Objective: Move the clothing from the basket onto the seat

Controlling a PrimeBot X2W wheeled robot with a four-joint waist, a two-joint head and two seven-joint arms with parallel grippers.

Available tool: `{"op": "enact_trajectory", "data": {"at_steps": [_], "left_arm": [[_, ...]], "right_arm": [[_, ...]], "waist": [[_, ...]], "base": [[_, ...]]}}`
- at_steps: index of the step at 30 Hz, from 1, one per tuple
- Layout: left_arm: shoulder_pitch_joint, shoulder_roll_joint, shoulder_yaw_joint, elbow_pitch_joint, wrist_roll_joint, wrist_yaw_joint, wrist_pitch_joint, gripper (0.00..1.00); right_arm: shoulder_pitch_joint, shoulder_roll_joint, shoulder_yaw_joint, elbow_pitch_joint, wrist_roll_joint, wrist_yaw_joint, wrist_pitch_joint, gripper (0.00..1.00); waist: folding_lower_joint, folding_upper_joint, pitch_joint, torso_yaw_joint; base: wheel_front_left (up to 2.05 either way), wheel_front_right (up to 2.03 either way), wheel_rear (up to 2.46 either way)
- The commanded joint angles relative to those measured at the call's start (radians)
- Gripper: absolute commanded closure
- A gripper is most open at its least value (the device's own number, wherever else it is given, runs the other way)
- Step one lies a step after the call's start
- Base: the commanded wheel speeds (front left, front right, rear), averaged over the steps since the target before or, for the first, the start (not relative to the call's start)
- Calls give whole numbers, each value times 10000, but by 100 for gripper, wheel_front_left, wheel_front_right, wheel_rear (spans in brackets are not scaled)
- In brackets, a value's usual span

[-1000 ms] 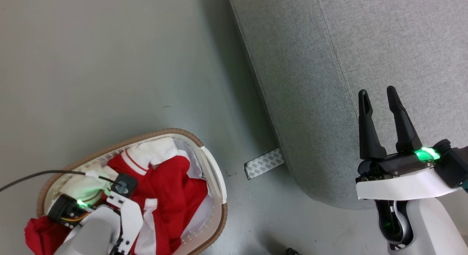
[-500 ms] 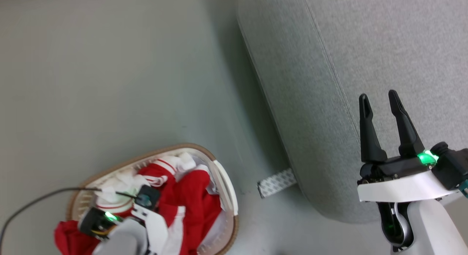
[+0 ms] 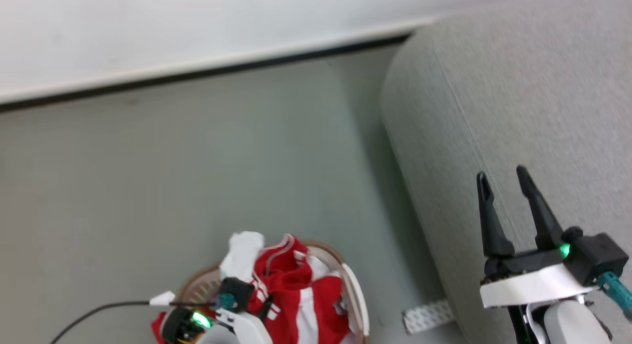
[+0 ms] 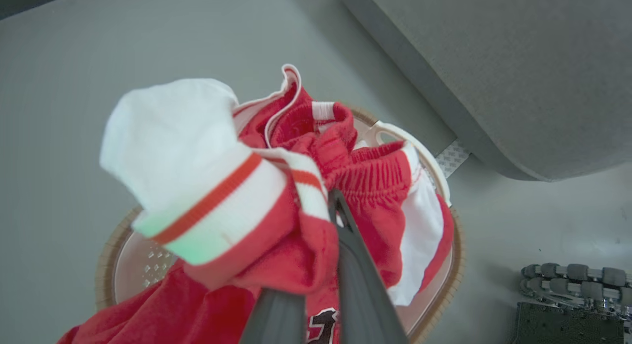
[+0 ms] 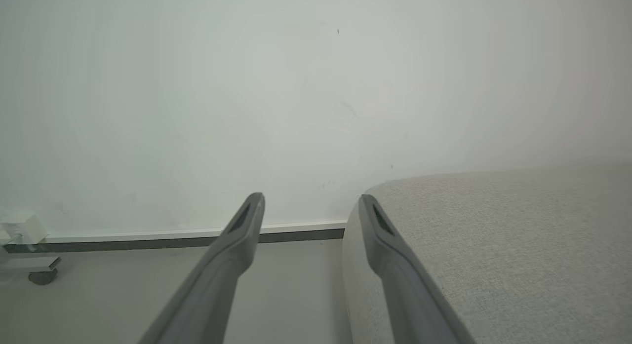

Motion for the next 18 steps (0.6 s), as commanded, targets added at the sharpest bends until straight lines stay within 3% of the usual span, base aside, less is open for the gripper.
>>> {"op": "enact_trajectory", "data": {"at_steps": [1,8,18], "left_arm": [[310,-4,-151,-281,-303,16,-72,100],[1087,13,-592,-2231,-1157,17,-72,100],[1630,324,-84,-4952,-1224,16,-76,100]], "right_arm": [[239,-61,-30,89,-104,-21,5,0],[812,-227,47,258,-175,-21,5,0],[1183,-338,120,223,-70,-21,5,0]], "waist": [[1,0,-1049,936],[1,0,-2131,1897],[1,0,-2786,2749]], "base": [[0,0,0],[0,0,0],[0,0,0]]}}
